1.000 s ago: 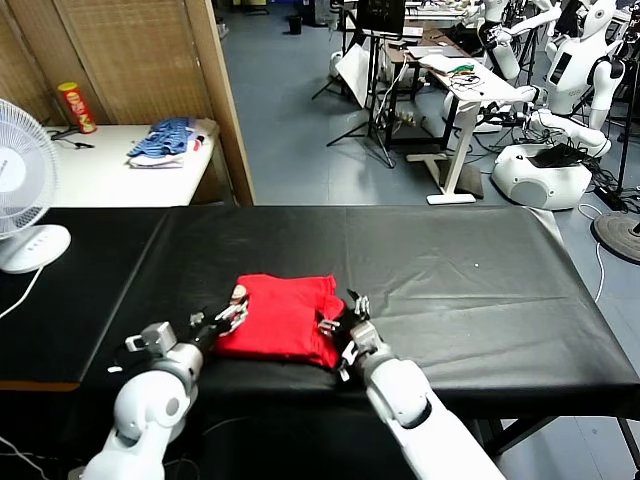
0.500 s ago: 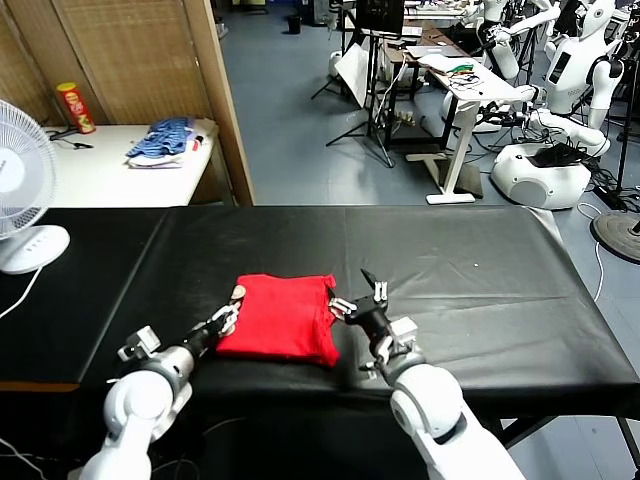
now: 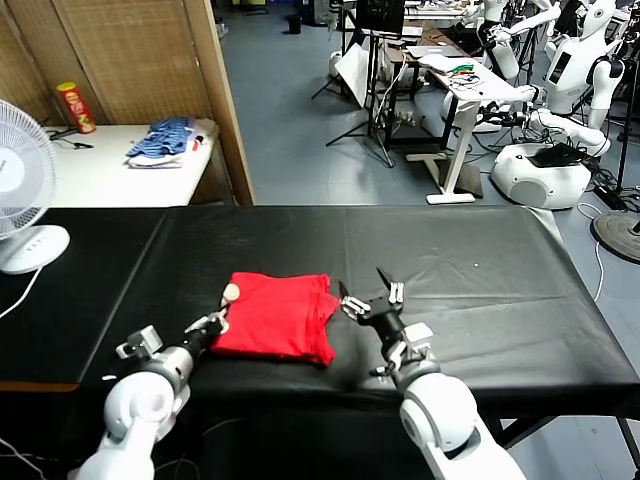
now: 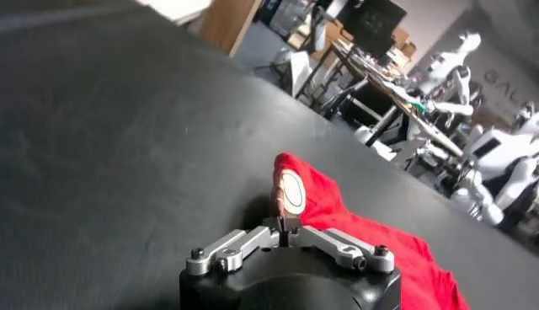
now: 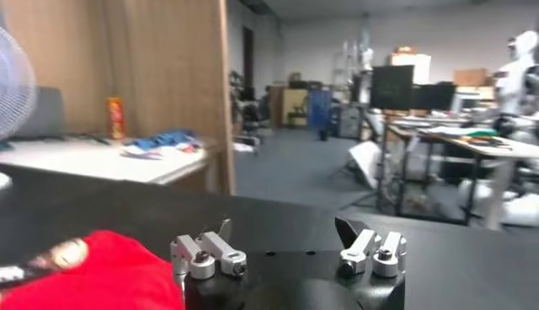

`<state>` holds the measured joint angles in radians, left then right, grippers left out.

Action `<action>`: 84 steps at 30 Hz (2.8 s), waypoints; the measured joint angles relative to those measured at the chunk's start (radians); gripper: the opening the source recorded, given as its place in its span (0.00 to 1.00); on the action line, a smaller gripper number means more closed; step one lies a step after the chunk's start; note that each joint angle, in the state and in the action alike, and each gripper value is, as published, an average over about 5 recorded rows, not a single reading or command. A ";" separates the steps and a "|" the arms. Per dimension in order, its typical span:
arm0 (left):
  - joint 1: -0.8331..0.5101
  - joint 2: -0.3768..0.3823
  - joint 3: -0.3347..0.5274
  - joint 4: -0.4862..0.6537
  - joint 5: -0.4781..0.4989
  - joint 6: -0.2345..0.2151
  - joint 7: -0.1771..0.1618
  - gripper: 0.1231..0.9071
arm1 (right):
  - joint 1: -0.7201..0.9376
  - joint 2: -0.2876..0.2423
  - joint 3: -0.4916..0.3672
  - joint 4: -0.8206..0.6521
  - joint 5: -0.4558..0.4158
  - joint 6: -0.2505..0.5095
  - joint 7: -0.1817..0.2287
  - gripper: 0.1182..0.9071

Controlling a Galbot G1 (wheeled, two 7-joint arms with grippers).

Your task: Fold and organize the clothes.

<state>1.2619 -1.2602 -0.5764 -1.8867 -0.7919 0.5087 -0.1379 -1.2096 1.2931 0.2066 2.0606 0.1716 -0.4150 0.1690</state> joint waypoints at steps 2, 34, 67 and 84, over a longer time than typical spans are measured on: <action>0.007 0.017 0.008 -0.015 0.116 -0.011 0.016 0.01 | -0.015 0.003 0.015 0.007 -0.021 -0.022 0.007 0.86; 0.072 0.266 0.065 -0.210 0.596 -0.051 0.035 0.01 | -0.103 0.015 0.105 0.051 -0.047 -0.071 0.005 0.86; 0.092 0.044 0.252 -0.239 0.401 -0.189 0.062 0.86 | 0.076 0.081 -0.094 -0.175 0.352 -0.206 -0.086 0.85; 0.204 0.059 0.227 -0.276 0.447 -0.257 0.026 0.86 | 0.125 0.029 -0.086 -0.293 -0.023 0.038 -0.240 0.04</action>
<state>1.4660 -1.2010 -0.3494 -2.1628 -0.3451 0.2522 -0.1114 -1.0844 1.3216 0.1206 1.7676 0.1488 -0.3772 -0.0713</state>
